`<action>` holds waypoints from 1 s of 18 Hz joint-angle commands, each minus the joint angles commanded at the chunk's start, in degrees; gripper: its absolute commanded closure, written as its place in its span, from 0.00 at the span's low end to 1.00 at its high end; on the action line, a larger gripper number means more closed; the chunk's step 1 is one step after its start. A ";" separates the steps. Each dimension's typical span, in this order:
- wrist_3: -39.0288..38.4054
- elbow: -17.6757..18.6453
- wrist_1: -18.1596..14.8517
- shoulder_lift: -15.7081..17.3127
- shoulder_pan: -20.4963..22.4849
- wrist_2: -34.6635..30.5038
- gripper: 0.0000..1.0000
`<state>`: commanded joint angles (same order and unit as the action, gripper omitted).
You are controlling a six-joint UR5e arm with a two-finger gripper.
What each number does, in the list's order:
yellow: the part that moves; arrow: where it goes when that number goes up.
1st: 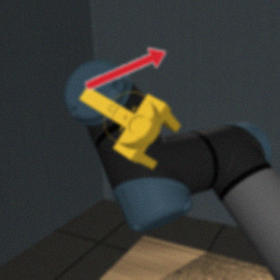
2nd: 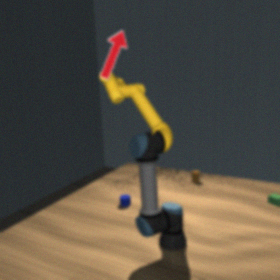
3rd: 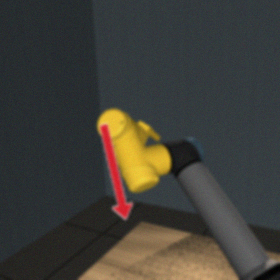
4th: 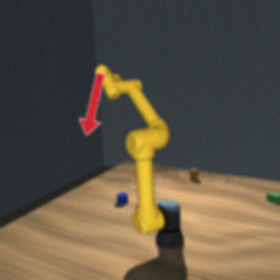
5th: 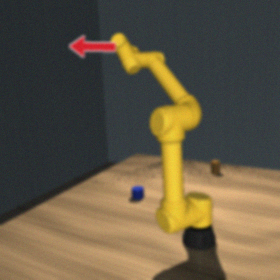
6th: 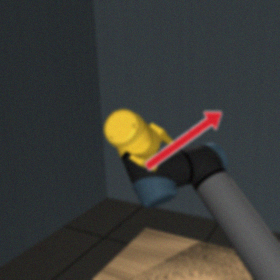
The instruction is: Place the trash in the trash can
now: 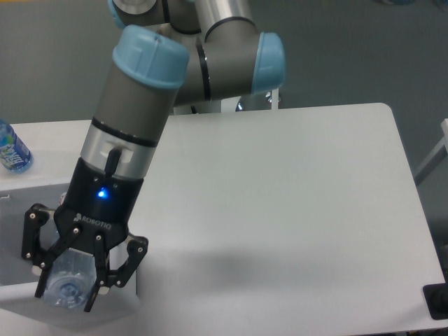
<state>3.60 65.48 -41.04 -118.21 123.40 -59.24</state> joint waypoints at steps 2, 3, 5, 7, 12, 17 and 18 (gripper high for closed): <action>1.14 0.70 0.00 0.09 -0.09 0.00 0.00; 1.32 1.49 0.00 0.43 -0.35 -0.09 0.00; 1.32 2.81 0.00 1.84 -0.62 -0.18 0.00; 0.89 3.34 0.00 3.16 -0.53 -0.18 0.00; 0.79 3.34 -0.09 5.88 2.89 -2.72 0.00; 1.41 3.43 -0.26 7.56 7.98 -8.60 0.00; 1.50 3.86 -0.26 8.51 9.13 -9.92 0.00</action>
<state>5.10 69.34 -41.31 -109.70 132.53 -69.16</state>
